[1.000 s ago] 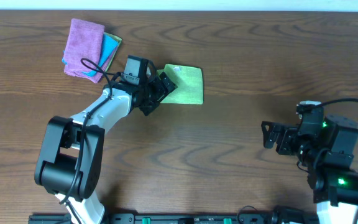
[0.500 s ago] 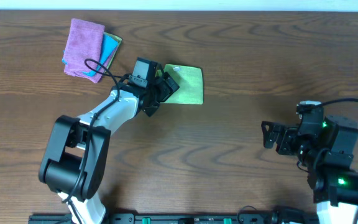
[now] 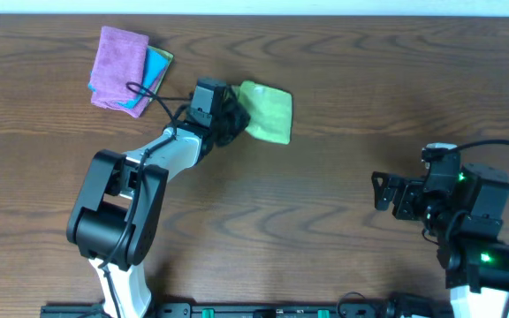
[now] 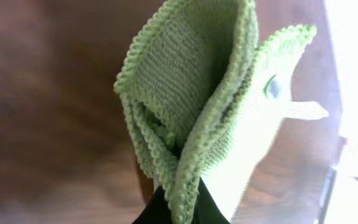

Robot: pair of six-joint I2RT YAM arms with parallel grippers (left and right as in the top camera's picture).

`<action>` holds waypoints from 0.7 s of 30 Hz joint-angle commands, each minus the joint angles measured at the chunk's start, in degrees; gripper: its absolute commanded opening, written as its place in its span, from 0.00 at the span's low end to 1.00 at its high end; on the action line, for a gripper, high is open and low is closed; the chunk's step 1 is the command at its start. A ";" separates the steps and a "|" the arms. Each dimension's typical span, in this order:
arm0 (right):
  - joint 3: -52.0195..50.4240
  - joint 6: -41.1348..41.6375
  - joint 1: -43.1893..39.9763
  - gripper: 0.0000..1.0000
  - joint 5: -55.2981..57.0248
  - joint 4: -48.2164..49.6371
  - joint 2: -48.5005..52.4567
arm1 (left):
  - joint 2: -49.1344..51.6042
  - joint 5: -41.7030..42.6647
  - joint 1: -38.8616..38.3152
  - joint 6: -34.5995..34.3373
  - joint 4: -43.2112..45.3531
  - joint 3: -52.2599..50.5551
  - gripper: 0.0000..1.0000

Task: Fold the cloth
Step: 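Lift the folded green cloth with the left gripper, then carry the green cloth leftward over the stack of colored cloths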

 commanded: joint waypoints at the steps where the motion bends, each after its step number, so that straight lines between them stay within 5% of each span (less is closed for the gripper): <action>1: -0.35 0.74 -0.46 0.99 -0.39 -0.02 -0.02 | -1.36 1.20 1.90 5.35 0.04 4.61 0.06; 9: -0.35 0.74 -0.46 0.99 -0.39 -0.02 -0.02 | -3.04 -7.28 14.38 16.76 -21.42 29.16 0.06; 21: -0.35 0.74 -0.46 0.99 -0.39 -0.02 -0.02 | -2.03 -10.75 24.61 18.38 -20.94 33.40 0.06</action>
